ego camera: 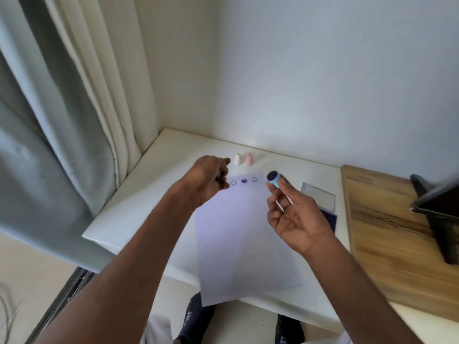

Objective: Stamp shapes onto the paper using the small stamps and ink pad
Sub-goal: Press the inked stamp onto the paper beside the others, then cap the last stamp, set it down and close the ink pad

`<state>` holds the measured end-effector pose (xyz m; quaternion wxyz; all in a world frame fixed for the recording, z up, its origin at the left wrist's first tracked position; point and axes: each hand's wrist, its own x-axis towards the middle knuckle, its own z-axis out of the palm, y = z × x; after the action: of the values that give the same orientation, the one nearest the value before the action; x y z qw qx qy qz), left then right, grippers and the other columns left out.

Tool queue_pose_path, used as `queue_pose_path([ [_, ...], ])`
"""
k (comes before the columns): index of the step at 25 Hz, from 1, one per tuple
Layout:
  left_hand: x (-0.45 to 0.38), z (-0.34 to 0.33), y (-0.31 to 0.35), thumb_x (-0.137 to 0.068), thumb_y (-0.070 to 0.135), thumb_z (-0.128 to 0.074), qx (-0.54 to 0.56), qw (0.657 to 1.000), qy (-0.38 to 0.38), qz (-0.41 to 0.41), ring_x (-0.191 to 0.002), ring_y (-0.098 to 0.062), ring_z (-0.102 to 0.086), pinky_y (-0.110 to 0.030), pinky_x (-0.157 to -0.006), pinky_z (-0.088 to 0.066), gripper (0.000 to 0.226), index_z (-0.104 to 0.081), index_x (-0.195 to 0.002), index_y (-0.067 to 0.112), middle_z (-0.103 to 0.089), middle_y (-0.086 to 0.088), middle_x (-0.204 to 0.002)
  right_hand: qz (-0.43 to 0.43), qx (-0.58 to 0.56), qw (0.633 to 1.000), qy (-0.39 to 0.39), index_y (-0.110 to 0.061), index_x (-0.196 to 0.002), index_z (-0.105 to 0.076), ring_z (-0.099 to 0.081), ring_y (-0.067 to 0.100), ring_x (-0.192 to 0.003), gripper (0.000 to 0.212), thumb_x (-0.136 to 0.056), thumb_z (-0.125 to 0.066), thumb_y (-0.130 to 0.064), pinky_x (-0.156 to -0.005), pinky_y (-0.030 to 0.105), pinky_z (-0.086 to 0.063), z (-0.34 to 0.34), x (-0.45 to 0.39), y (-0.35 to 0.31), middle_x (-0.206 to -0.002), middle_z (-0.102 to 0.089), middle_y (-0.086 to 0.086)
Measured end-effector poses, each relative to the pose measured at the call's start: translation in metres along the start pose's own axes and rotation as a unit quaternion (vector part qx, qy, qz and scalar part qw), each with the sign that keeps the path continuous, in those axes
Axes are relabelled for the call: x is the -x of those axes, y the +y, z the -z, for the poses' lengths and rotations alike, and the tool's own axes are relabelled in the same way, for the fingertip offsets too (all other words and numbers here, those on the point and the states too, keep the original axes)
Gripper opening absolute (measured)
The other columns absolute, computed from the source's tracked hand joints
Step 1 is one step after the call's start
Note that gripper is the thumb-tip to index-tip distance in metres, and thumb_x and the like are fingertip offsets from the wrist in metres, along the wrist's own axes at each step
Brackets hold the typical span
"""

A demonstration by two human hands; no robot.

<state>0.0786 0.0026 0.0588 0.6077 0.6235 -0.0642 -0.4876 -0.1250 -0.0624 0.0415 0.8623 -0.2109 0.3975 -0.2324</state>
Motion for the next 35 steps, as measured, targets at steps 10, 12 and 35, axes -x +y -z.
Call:
queue_pose_path([
  [10,-0.014,-0.077,-0.050,-0.096,0.019,-0.070,-0.047,0.991,-0.092,-0.084,-0.100,-0.025,-0.074,-0.036,-0.088,-0.057,0.021,-0.075,-0.112,0.007,-0.080,-0.008,-0.105,0.132,0.139,0.973,0.126,-0.021,-0.114,-0.079,-0.070,0.016,-0.087,0.023,-0.091,-0.077,-0.022,-0.061,0.027,-0.046,0.027,-0.018,-0.032,-0.112,-0.080,0.004],
  [12,-0.017,-0.085,-0.055,-0.093,0.019,-0.073,-0.038,0.992,-0.080,-0.085,-0.092,-0.021,-0.071,-0.031,-0.079,-0.056,0.018,-0.079,-0.107,0.010,-0.078,-0.006,-0.098,0.171,0.196,0.956,0.137,-0.024,-0.109,-0.081,-0.072,0.017,-0.088,0.020,-0.090,-0.078,-0.020,-0.065,0.027,-0.048,0.022,-0.020,-0.034,-0.107,-0.081,0.000],
  [35,-0.024,-0.084,-0.058,-0.085,0.001,-0.077,0.024,0.994,-0.080,-0.077,-0.081,-0.025,-0.076,-0.032,-0.084,-0.063,0.013,-0.077,-0.098,-0.001,-0.077,-0.016,-0.093,0.380,0.420,0.805,0.177,-0.017,-0.096,-0.080,-0.076,0.019,-0.081,0.014,-0.084,-0.084,-0.020,-0.075,0.042,-0.063,0.026,-0.036,-0.032,-0.089,-0.080,-0.003],
])
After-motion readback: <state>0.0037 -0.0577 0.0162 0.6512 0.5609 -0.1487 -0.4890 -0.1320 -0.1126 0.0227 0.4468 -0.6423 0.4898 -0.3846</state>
